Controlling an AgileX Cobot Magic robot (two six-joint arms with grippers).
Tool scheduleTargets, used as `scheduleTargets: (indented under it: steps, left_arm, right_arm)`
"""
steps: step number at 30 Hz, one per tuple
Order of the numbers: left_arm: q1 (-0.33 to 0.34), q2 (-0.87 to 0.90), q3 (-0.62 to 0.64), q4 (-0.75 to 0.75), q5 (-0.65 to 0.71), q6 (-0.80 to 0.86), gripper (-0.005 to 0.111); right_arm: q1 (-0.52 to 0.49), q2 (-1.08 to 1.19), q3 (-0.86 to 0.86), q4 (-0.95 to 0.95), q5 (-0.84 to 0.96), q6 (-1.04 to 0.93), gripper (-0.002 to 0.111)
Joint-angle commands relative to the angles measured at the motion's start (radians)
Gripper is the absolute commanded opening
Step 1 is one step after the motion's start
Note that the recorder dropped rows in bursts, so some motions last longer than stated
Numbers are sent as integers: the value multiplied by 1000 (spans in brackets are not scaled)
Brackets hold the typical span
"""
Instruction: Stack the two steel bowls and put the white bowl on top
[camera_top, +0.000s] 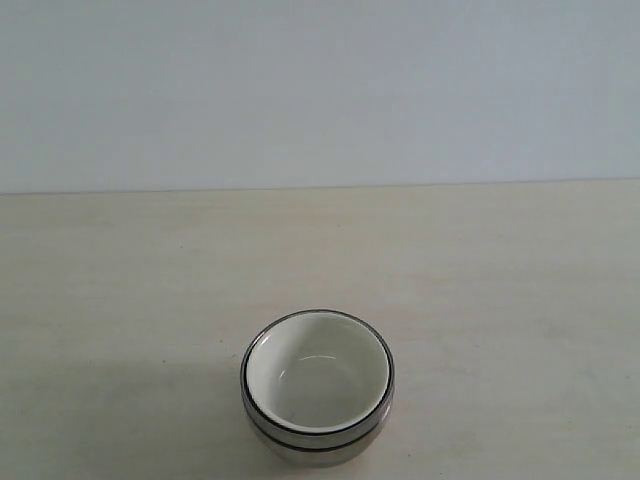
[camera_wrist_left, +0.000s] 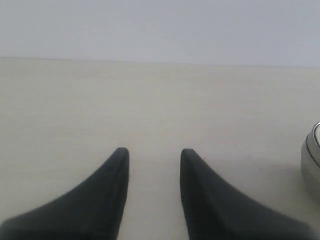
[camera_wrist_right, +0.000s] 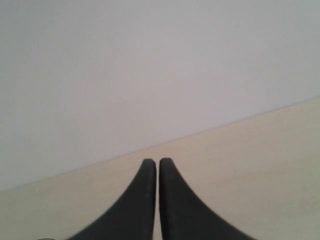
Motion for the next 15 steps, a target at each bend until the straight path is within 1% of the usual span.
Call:
scheduleTargets:
  steps: [1,15]
  left_arm:
    - [3,-3,4,-1,-7,3,32]
    - [3,-3,4,-1,-7,3,32]
  right_arm:
    - [-3,-7,5,-2,2,3,0]
    - [-3,-7,5,-5,23,3,0]
